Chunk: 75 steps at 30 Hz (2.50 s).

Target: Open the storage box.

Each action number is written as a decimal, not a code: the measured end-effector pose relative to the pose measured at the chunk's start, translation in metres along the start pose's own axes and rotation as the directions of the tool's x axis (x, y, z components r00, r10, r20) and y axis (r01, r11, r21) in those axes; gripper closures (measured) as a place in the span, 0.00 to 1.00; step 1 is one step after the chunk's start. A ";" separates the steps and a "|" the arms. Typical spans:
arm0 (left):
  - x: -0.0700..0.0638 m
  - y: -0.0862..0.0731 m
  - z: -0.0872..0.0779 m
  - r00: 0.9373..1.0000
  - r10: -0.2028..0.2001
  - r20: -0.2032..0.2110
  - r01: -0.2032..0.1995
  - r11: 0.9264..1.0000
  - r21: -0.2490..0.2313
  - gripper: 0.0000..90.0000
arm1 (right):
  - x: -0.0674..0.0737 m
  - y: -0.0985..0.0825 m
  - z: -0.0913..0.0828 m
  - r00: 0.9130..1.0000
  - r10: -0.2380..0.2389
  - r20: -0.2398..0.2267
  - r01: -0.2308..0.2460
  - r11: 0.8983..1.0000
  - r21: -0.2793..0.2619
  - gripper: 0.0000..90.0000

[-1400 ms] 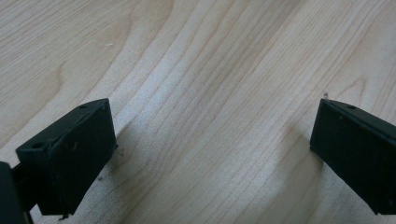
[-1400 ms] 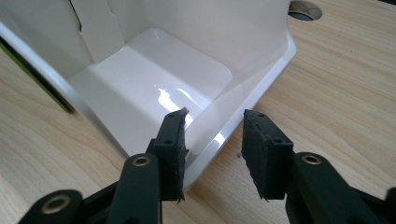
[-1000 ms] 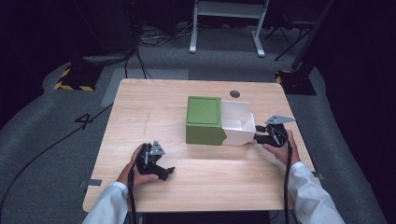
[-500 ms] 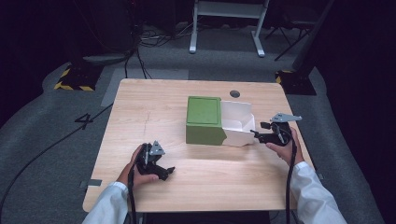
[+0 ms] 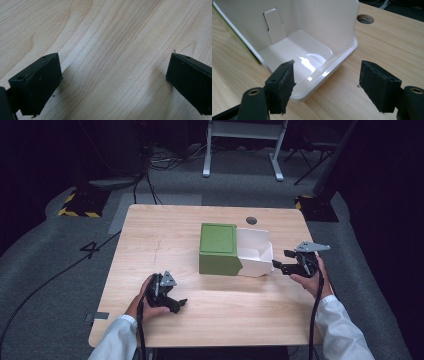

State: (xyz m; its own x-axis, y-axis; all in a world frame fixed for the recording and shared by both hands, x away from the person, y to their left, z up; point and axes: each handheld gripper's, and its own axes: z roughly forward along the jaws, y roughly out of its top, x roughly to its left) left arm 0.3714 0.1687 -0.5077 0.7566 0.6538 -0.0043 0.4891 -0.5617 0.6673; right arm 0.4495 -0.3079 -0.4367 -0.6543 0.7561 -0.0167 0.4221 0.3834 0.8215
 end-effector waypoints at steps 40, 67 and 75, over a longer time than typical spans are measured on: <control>0.000 0.000 0.000 1.000 0.000 0.001 0.000 1.000 0.001 0.01 | 0.013 -0.060 -0.032 0.995 -0.102 -0.022 0.104 0.988 0.116 0.25; 0.000 0.000 0.000 1.000 0.000 0.001 0.000 1.000 0.001 0.01 | 0.005 -0.101 -0.040 1.000 -0.021 -0.002 0.021 0.985 0.172 0.21; 0.000 0.000 0.000 1.000 0.000 0.001 0.000 1.000 0.001 0.01 | 0.002 -0.109 -0.034 1.000 0.001 -0.007 0.000 0.992 0.129 0.17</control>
State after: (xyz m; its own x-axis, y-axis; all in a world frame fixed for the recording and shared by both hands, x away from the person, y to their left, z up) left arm 0.3712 0.1687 -0.5077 0.7569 0.6535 -0.0052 0.4898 -0.5620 0.6665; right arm 0.3807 -0.3660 -0.5072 -0.6582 0.7527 -0.0121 0.4997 0.4489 0.7409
